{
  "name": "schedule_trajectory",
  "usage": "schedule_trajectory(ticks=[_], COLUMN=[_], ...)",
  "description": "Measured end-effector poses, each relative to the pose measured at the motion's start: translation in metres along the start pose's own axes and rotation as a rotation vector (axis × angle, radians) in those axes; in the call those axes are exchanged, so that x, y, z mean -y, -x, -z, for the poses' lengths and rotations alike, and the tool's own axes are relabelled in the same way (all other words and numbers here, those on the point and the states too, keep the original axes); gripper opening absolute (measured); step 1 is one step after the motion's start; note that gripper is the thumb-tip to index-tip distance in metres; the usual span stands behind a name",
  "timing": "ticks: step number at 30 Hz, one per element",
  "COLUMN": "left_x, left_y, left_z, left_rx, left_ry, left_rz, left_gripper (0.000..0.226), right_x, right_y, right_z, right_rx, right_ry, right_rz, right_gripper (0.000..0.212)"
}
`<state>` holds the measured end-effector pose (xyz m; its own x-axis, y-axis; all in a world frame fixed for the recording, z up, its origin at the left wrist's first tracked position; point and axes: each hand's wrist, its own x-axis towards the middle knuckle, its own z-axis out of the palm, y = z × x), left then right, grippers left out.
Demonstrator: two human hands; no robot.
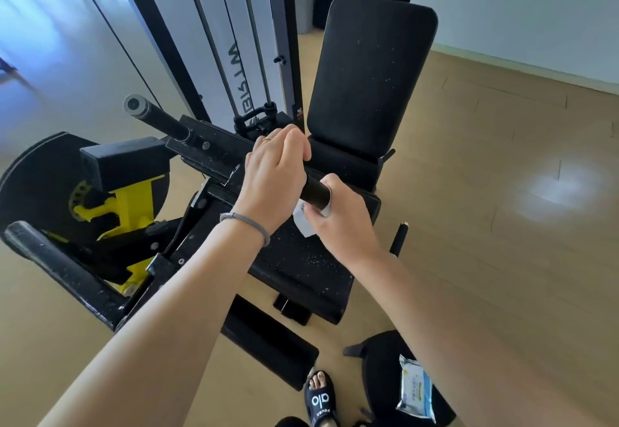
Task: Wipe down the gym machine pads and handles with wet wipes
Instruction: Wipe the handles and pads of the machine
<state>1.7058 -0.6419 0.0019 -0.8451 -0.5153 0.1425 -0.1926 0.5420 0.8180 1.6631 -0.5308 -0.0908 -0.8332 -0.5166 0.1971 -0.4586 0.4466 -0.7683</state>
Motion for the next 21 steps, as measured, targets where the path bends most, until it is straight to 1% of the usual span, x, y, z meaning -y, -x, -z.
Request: schedule_trajectory(ticks=[1,2,5,6,8,10,11,15,17,21], left_x=[0.0,0.0,-0.001,-0.002,-0.001,-0.001,-0.002,-0.004,-0.006,-0.007], left_y=[0.001,0.001,0.003,0.003,0.002,0.003,0.004,0.006,0.007,0.006], left_z=[-0.001,-0.002,-0.004,-0.005,-0.006,-0.006,-0.006,-0.007,-0.007,-0.008], left_rx=[-0.012,-0.023,-0.051,-0.057,-0.068,-0.087,-0.093,-0.105,-0.115,-0.125], left_ry=[-0.003,-0.002,0.024,0.032,0.031,0.017,0.014,-0.021,-0.02,0.007], left_rz=[0.005,0.01,0.031,0.035,0.041,0.042,0.042,0.062,0.074,0.094], left_gripper=[0.027,0.028,0.03,0.03,0.031,0.031,0.031,0.033,0.033,0.031], right_x=[-0.005,-0.012,-0.04,-0.048,-0.062,-0.071,-0.073,-0.063,-0.058,-0.061], right_y=[0.007,0.015,0.04,0.049,0.063,0.072,0.073,0.04,0.028,0.066], right_z=[-0.003,-0.004,0.001,0.005,0.01,0.017,0.021,0.044,0.049,0.035], right_rx=[-0.047,-0.084,-0.108,-0.08,0.042,0.171,0.209,0.219,0.245,0.327], right_ry=[0.059,0.147,0.393,0.473,0.645,0.785,0.83,0.895,0.914,0.871], right_rz=[0.056,0.114,0.242,0.259,0.277,0.307,0.312,0.245,0.258,0.322], right_gripper=[0.024,0.034,0.057,0.063,0.071,0.075,0.076,0.088,0.097,0.103])
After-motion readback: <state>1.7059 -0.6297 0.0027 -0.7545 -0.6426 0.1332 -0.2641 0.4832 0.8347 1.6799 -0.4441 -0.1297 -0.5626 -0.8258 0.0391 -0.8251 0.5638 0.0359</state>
